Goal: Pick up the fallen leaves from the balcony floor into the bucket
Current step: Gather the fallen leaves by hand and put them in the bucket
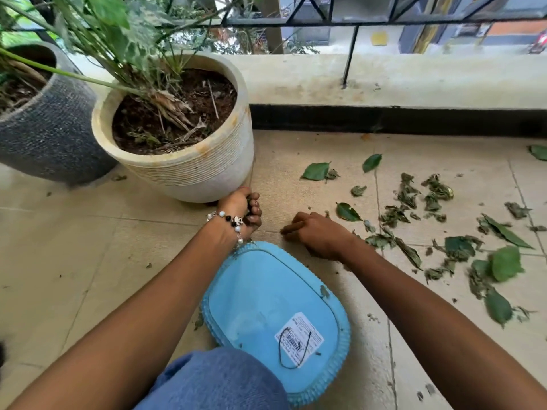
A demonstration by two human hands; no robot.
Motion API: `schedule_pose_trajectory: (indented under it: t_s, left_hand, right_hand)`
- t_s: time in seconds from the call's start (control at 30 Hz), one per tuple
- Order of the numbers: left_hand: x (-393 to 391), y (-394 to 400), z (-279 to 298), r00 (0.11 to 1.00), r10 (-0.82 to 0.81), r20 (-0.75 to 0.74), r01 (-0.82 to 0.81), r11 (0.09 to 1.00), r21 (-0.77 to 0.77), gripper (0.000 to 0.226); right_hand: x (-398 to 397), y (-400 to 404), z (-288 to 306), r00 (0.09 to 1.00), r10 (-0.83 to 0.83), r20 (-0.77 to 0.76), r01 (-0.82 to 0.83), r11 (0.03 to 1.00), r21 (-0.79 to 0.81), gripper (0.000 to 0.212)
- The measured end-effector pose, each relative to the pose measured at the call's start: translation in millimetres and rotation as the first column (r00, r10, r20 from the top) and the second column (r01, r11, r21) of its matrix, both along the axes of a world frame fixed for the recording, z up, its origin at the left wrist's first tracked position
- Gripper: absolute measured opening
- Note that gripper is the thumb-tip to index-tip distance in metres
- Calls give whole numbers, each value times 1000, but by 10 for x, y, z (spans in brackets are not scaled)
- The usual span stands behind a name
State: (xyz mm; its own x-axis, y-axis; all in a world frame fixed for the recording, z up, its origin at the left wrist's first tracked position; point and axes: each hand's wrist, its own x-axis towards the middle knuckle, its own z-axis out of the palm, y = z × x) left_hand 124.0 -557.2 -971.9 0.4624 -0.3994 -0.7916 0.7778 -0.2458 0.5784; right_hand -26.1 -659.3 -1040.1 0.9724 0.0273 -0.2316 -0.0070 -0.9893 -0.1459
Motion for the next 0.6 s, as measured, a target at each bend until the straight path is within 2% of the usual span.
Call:
schedule_pose_trajectory:
  t_s: [0.07, 0.13, 0.17, 0.23, 0.3, 0.4, 0.5, 0.6]
  left_hand:
    - [-52, -41, 7, 1000, 7, 3, -7, 1000, -8, 34]
    - [-119, -84, 3, 1000, 17, 7, -17, 1000, -12, 34]
    - [-151, -100, -1, 1000, 13, 12, -13, 1000, -9, 34]
    - [-179, -123, -8, 1000, 3, 26, -2, 1000, -9, 32]
    - [-205, -155, 1, 999, -14, 33, 15, 1000, -17, 31]
    - [-268, -211, 13, 998, -42, 38, 44, 998, -37, 31]
    - [-368, -239, 25, 997, -67, 30, 68, 996, -52, 30]
    - [-489, -251, 56, 996, -84, 18, 85, 995, -60, 29]
  right_hand:
    - [-169, -98, 14, 986, -148, 72, 149, 989, 1, 35]
    - [-290, -172, 59, 944, -304, 130, 303, 953, 29, 35]
    - [-350, -176, 79, 918, -381, 112, 378, 925, 43, 39]
    - [-442, -138, 86, 881, -468, -65, 471, 881, 46, 55]
    - [-570, -74, 94, 874, -416, -251, 439, 897, 41, 70]
    - [-794, 6, 111, 882, -337, -329, 377, 924, 64, 76]
    - [-1018, 79, 85, 897, -314, -311, 341, 939, 38, 67]
    - [-1275, 214, -30, 906, -387, -168, 395, 919, 13, 56]
